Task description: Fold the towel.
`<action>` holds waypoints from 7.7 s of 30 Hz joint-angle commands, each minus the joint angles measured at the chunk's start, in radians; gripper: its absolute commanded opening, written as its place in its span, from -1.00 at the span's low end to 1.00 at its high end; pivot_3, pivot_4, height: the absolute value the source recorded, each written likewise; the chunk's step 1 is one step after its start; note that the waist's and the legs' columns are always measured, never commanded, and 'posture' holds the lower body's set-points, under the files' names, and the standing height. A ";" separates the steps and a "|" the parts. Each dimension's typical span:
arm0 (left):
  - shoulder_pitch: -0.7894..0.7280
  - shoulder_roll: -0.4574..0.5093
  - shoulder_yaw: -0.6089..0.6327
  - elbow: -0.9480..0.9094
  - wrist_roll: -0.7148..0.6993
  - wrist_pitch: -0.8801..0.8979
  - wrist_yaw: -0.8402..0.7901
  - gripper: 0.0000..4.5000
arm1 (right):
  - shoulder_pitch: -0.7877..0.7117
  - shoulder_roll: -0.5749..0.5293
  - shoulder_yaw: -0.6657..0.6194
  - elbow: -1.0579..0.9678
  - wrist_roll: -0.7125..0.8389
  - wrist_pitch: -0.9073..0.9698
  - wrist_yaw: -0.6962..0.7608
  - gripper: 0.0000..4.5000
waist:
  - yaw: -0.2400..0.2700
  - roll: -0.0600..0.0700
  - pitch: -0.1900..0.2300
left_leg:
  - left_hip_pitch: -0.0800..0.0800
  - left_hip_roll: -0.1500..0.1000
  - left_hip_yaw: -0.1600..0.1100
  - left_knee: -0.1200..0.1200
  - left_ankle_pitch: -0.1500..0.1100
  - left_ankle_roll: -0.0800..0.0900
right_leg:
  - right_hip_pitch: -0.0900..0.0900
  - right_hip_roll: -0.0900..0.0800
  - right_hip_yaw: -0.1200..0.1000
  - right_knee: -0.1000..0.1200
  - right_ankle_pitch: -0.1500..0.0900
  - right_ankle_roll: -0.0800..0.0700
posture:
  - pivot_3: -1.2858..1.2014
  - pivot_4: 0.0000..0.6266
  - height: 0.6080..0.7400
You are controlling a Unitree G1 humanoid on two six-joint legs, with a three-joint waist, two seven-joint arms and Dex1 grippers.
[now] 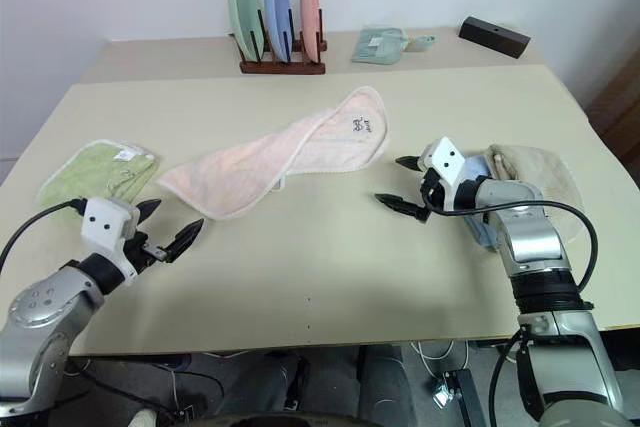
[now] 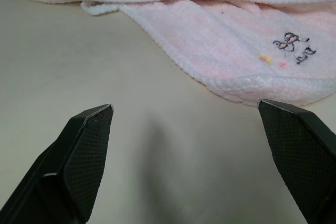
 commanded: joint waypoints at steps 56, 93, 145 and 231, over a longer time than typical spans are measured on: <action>-0.421 -0.006 -0.358 0.339 0.313 -0.132 -0.118 -0.98 | 0.152 0.081 0.024 -0.330 -0.009 0.105 -0.184 1.00 | -0.001 0.000 0.000 | 0.000 0.000 0.001 0.001 0.000 0.000 | -0.001 0.000 0.001 0.000 0.000 0.000 | 0.03 -0.52 0.80; -0.050 0.046 0.068 0.085 0.036 -0.002 -0.103 -0.98 | -0.346 0.160 0.303 0.446 -0.618 -0.664 -0.506 1.00 | -0.021 -0.001 0.001 | 0.001 0.010 0.023 -0.001 -0.003 0.001 | -0.010 0.014 0.018 0.001 0.003 -0.003 | 0.03 -0.52 0.80; -0.084 0.053 0.093 0.083 0.017 -0.043 -0.055 -1.00 | -0.534 0.093 0.334 0.712 -0.803 -0.829 -0.865 -0.99 | -0.026 -0.001 0.001 | 0.000 0.011 0.024 0.000 -0.003 0.000 | -0.011 0.016 0.019 0.001 0.004 -0.005 | 0.03 -0.52 0.80; -0.495 0.166 -0.025 0.775 0.155 -0.228 -0.109 0.77 | -0.544 -0.026 0.280 0.730 -0.561 -0.621 -0.250 0.31 | -0.029 -0.001 0.005 | 0.000 0.022 0.036 0.003 -0.007 -0.002 | -0.018 0.024 0.020 -0.001 0.016 -0.009 | 0.03 -0.52 0.80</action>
